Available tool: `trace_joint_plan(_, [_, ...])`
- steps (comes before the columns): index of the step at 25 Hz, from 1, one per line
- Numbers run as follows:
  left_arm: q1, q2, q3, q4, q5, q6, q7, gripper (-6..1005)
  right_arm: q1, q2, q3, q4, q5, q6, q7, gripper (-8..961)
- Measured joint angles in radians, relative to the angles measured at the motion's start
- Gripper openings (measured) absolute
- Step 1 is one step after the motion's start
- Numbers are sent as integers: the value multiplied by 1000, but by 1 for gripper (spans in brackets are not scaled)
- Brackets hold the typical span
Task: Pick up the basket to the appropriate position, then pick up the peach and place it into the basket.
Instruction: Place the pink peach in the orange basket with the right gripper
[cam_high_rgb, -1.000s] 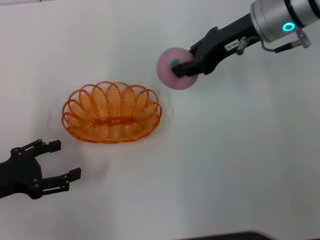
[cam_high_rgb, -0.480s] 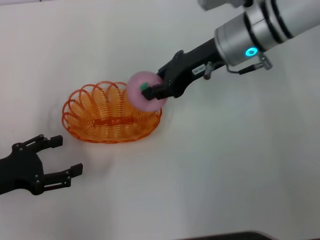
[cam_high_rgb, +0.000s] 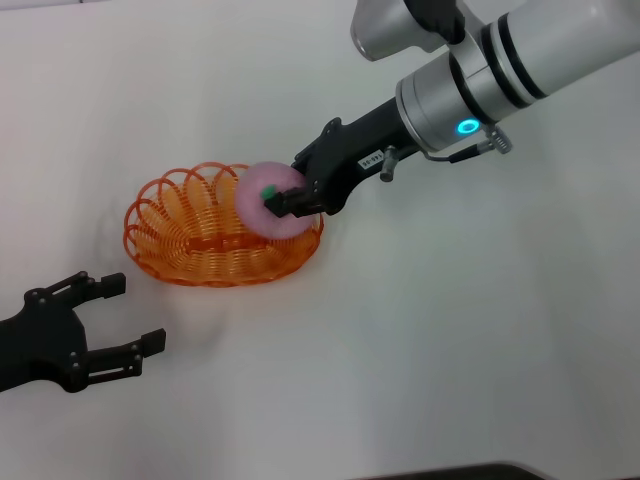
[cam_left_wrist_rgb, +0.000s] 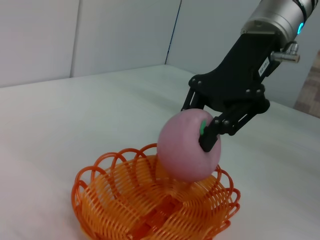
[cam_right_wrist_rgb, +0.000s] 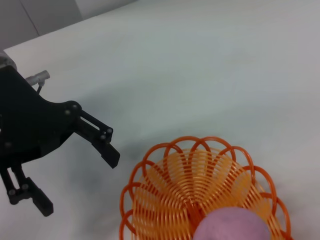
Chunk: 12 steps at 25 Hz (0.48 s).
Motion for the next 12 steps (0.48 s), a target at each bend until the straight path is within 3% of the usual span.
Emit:
trace_joint_plan(6, [0,0,0,-5,-3,0,0,920,2,0,-16,18,26,10,-37,298])
trace_joint_plan(12, [-3,0,0,-9,-3,0,0,921,-9,0,-22,28,82,15,-83,430])
